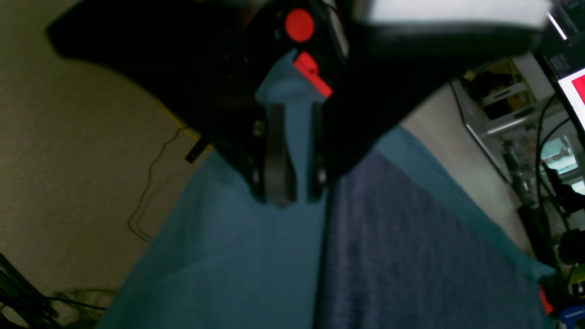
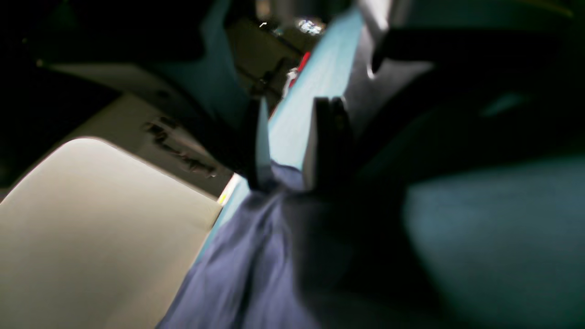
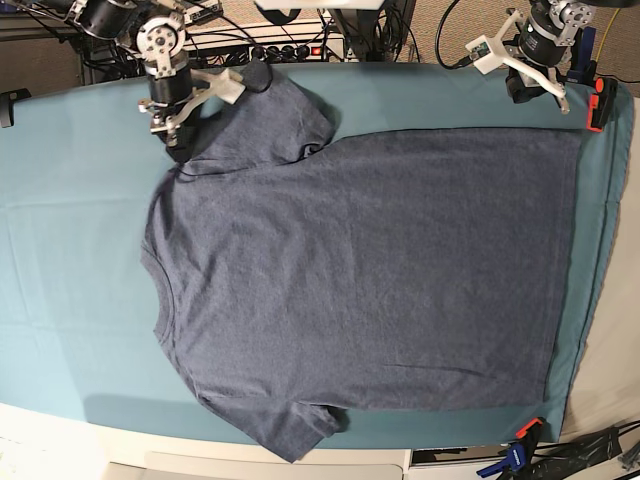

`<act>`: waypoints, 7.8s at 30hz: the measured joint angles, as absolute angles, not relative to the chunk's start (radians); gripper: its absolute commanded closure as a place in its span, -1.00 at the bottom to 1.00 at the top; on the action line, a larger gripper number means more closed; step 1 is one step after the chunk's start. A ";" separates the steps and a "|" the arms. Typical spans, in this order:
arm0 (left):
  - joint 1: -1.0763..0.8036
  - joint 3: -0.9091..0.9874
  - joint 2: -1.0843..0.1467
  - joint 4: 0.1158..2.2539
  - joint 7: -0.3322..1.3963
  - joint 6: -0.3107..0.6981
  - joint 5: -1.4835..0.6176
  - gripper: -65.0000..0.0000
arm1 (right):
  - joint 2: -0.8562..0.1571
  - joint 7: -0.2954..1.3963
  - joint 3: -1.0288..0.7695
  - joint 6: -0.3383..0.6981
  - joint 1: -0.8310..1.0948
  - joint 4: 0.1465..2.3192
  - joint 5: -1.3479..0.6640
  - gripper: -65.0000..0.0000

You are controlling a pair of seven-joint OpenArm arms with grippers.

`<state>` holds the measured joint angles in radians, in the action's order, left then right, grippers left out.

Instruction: Fold the T-shirt properly

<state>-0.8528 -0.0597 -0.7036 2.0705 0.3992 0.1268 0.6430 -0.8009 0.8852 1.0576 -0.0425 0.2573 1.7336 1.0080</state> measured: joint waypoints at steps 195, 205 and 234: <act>-1.061 -0.061 -0.865 2.287 0.741 0.028 0.577 1.00 | -1.016 1.115 0.932 -0.150 1.042 2.259 1.134 1.00; -1.105 -0.060 -0.865 2.288 0.760 0.007 0.598 1.00 | -1.016 1.135 0.932 -0.149 1.070 2.260 1.160 1.00; -1.106 -0.060 -0.865 2.288 0.790 0.008 0.598 1.00 | -1.016 1.153 0.932 -0.150 1.119 2.260 1.182 1.00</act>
<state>-1.1057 -0.0597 -0.8654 2.2883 0.7898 0.0078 0.5980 -1.0161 1.1526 0.9321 -0.1497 1.1194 2.2601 1.1820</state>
